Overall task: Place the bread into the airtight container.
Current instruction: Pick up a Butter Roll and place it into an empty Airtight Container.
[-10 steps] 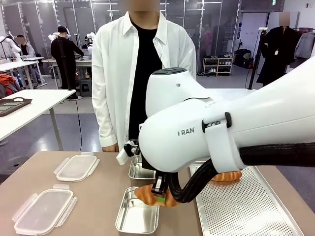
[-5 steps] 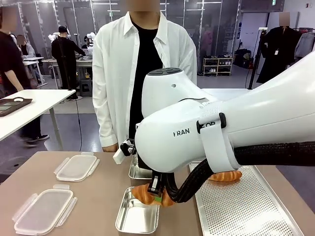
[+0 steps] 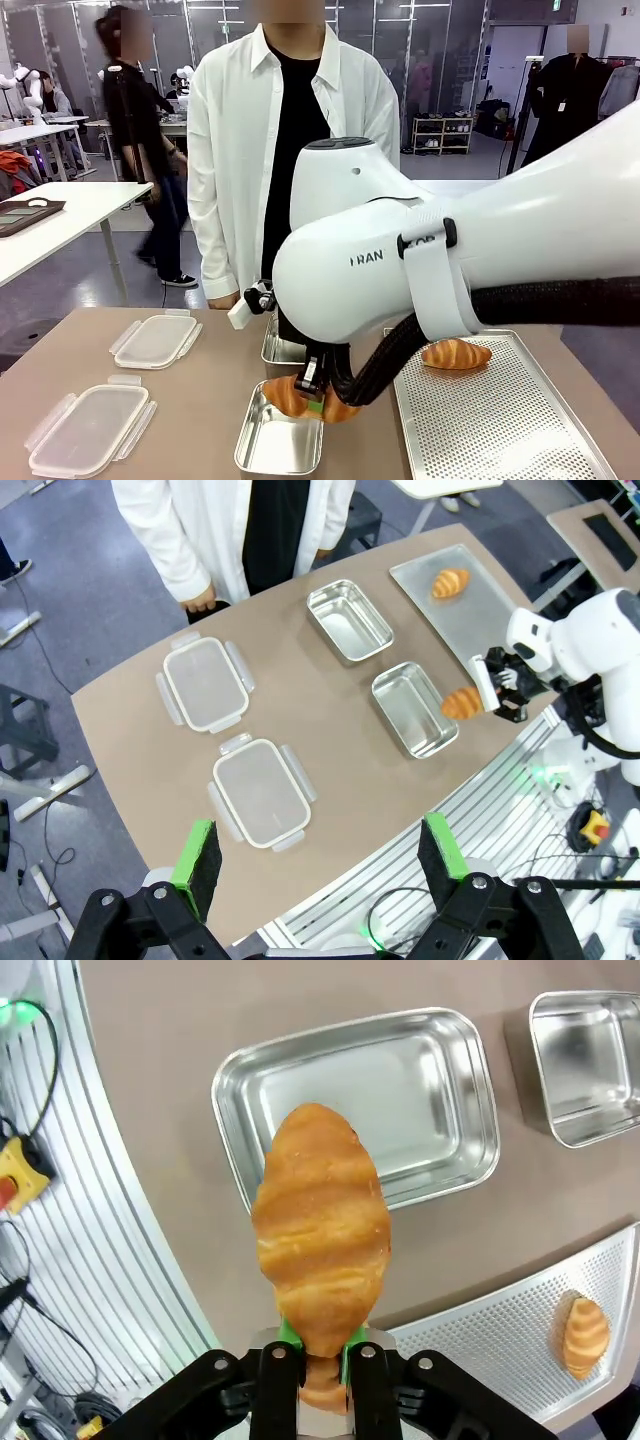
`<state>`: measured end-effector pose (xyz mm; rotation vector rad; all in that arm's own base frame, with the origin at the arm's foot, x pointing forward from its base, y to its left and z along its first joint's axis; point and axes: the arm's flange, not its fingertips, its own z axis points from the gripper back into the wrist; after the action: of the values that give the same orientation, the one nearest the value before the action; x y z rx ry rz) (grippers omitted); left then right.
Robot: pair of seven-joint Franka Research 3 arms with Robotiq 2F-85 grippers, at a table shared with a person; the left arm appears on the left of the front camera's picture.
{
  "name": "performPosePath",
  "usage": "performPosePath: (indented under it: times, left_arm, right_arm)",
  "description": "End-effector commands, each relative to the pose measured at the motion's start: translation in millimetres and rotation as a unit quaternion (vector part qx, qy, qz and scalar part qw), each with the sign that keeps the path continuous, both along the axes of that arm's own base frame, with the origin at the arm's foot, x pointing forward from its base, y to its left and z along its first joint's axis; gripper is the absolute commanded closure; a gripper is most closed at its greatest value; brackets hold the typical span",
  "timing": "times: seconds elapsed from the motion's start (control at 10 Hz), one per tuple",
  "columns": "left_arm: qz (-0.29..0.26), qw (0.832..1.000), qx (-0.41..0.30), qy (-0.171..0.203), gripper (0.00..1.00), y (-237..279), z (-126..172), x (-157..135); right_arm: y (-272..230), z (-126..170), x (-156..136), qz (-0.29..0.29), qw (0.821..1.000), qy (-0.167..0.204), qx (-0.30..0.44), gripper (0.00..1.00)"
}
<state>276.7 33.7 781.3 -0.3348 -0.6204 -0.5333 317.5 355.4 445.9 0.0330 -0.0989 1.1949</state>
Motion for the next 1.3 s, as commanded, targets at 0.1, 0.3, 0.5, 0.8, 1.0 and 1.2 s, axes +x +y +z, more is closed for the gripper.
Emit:
performPosePath:
  times: [0.1, 0.3, 0.5, 0.8, 1.0, 1.2]
  left_arm:
    - [-0.009, 1.0, 0.005, -0.003, 0.0, 1.0, 1.7, -0.1]
    - [-0.009, 1.0, 0.005, -0.003, 0.0, 1.0, 1.7, -0.1]
    - [-0.009, 1.0, 0.005, -0.003, 0.0, 1.0, 1.7, -0.1]
    - [-0.009, 1.0, 0.005, -0.003, 0.0, 1.0, 1.7, -0.1]
    - [-0.009, 1.0, 0.005, -0.003, 0.0, 1.0, 1.7, -0.1]
    - [-0.009, 1.0, 0.005, -0.003, 0.0, 1.0, 1.7, -0.1]
  right_arm:
    - [15.1, 3.2, 7.1, -0.181, 0.981, 0.021, 0.065, 0.83]
    - [17.4, -3.7, 11.8, -0.309, 0.948, 0.03, 0.074, 0.83]
    - [23.2, -18.1, 10.1, -0.426, 0.901, 0.023, 0.078, 0.83]
    - [26.5, -42.8, 15.0, -0.543, 0.835, 0.039, 0.078, 0.83]
    - [37.3, -57.7, 16.8, -0.563, 0.821, 0.042, 0.083, 0.83]
    - [43.6, -71.6, 23.9, -0.574, 0.813, 0.046, 0.086, 0.83]
